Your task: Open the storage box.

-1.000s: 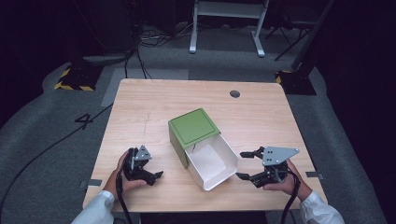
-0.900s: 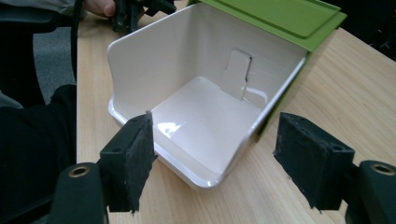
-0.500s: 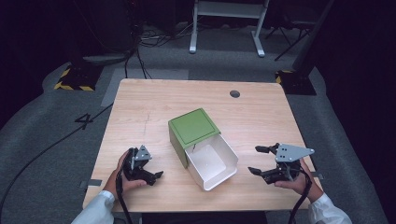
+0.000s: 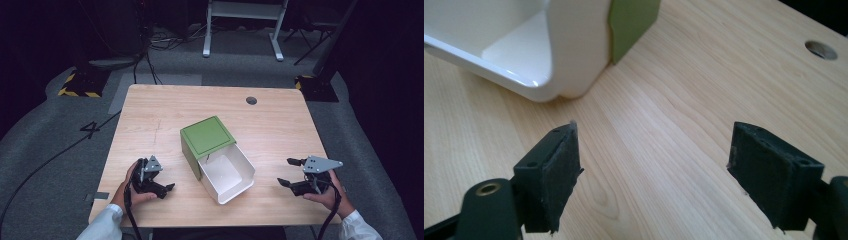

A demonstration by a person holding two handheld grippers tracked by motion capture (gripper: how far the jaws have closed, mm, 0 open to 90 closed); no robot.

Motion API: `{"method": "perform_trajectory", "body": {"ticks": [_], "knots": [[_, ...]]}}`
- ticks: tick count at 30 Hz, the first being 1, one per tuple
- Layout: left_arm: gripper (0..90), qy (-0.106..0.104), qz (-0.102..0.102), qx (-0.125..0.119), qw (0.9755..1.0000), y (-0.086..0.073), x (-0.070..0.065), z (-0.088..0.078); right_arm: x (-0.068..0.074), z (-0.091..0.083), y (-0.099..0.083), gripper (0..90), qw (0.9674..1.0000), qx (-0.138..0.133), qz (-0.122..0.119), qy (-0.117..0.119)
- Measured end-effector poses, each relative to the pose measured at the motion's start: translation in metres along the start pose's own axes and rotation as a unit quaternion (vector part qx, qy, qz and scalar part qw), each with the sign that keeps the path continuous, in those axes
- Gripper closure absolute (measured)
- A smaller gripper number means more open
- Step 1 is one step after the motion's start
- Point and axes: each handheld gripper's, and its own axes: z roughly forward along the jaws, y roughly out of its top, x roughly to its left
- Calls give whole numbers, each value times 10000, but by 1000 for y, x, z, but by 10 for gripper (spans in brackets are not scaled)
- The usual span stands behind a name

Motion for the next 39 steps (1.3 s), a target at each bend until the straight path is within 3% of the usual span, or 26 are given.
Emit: {"method": "perform_trajectory", "body": {"ticks": [7,13,20,28,31,39], "knots": [[4,-1,2,1,10000,0,0,0,-9,-2,-21,210,9994,213,219,-147],[5,-3,-1,2,10000,0,0,0,-19,-9,-48,211,9973,297,597,-311],[4,-5,-3,-2,10000,0,0,0,-28,-17,-77,212,9927,414,1025,-486],[4,-2,-1,2,10000,0,0,0,-30,-17,-98,213,9837,553,1516,-796],[4,2,6,5,10000,0,0,0,-30,-17,-99,209,9817,575,1577,-893],[4,-9,-5,4,10000,0,0,0,-29,-16,-98,190,9823,615,1523,-905]]}}
